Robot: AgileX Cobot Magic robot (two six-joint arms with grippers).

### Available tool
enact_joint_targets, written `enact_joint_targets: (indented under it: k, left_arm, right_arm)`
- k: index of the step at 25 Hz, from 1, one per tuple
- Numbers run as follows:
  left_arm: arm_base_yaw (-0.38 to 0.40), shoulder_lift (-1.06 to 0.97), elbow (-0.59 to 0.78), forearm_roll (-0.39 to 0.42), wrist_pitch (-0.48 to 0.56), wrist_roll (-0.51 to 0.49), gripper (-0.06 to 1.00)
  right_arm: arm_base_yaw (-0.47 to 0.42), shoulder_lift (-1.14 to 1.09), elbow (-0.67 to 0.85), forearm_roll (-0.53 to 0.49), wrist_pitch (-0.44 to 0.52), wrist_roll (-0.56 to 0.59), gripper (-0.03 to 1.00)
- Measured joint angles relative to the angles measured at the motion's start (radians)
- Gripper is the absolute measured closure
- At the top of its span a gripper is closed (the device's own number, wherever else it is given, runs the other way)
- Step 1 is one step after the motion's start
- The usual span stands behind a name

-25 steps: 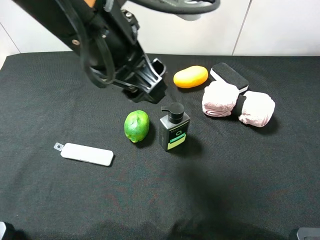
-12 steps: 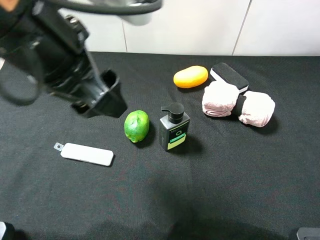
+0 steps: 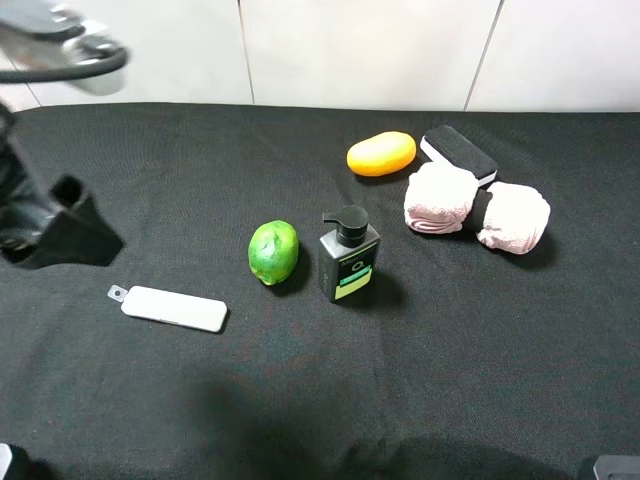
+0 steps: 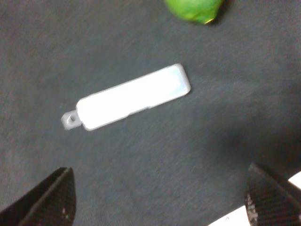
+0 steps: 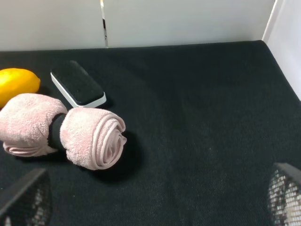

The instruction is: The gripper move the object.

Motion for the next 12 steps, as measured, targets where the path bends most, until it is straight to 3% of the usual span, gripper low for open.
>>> enact_joint_targets:
  k: [5, 12]
  left_arm:
    - [0.149, -0.134, 0.095, 0.0, 0.029, -0.001, 0.18]
    - [0.457, -0.365, 0.188, 0.0, 0.115, 0.059, 0.18]
  right_arm:
    - [0.0, 0.0, 0.0, 0.0, 0.0, 0.0, 0.27]
    - [0.0, 0.0, 0.0, 0.0, 0.0, 0.0, 0.27]
